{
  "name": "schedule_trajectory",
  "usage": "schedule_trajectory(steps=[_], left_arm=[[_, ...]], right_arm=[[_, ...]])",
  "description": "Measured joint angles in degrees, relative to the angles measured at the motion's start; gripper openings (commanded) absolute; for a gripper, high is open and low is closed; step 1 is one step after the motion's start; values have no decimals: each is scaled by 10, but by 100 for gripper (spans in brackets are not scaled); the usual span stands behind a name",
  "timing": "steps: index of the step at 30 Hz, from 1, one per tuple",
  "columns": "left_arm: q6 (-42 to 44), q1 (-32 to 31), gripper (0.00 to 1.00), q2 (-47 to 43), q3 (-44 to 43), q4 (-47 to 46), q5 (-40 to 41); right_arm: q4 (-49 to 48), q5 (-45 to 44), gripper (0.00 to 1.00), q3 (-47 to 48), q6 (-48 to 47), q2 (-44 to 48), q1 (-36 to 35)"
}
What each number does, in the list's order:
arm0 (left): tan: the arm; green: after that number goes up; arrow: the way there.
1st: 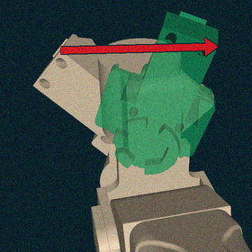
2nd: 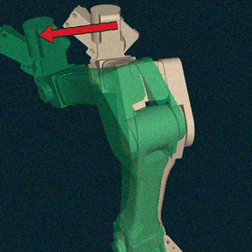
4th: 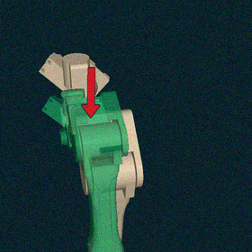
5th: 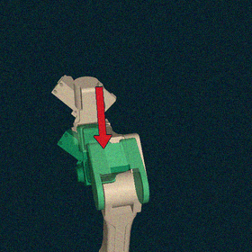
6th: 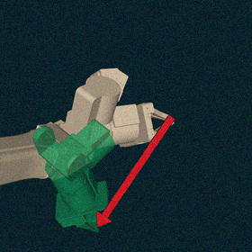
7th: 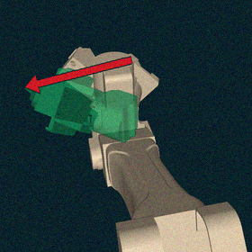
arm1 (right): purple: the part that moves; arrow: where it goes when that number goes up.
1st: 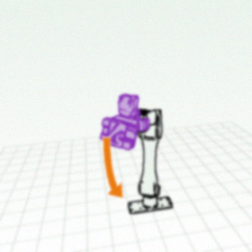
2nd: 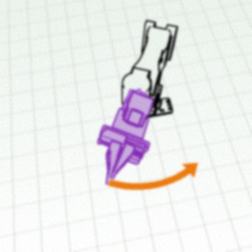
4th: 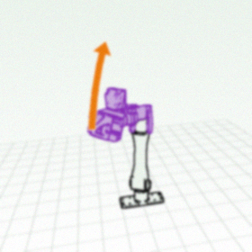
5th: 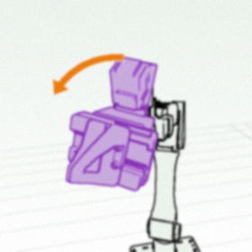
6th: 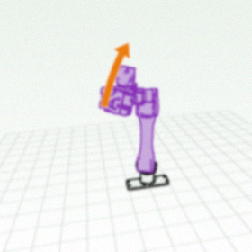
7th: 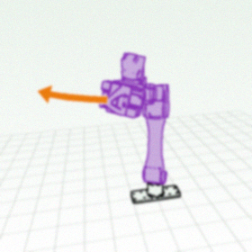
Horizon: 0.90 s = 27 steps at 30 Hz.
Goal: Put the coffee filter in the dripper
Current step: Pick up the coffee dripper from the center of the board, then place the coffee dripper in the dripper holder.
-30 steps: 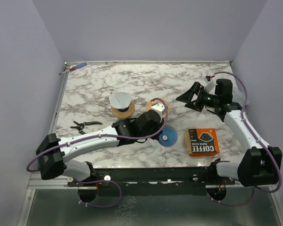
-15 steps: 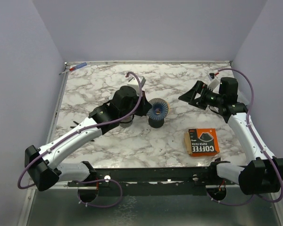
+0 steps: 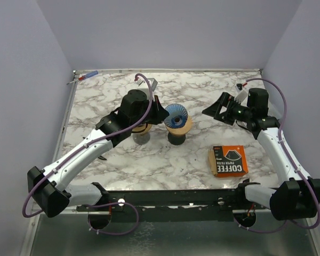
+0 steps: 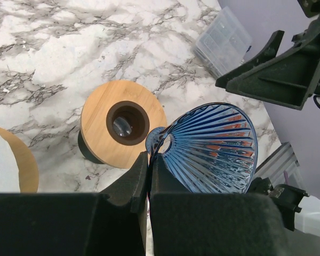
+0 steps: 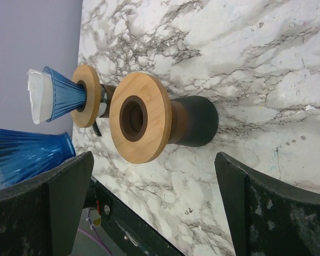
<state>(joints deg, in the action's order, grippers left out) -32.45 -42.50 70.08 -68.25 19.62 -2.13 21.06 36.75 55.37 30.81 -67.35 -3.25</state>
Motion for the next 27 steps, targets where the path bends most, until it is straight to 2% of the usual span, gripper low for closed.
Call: schedule_trajectory(steps=[7, 27], left_arm=[[-23, 24, 0, 27, -9, 0, -14], [-36, 26, 1, 128, -84, 33, -43]], right_arm=[[12, -11, 100, -3, -8, 0, 0], [46, -66, 100, -3, -22, -5, 4]])
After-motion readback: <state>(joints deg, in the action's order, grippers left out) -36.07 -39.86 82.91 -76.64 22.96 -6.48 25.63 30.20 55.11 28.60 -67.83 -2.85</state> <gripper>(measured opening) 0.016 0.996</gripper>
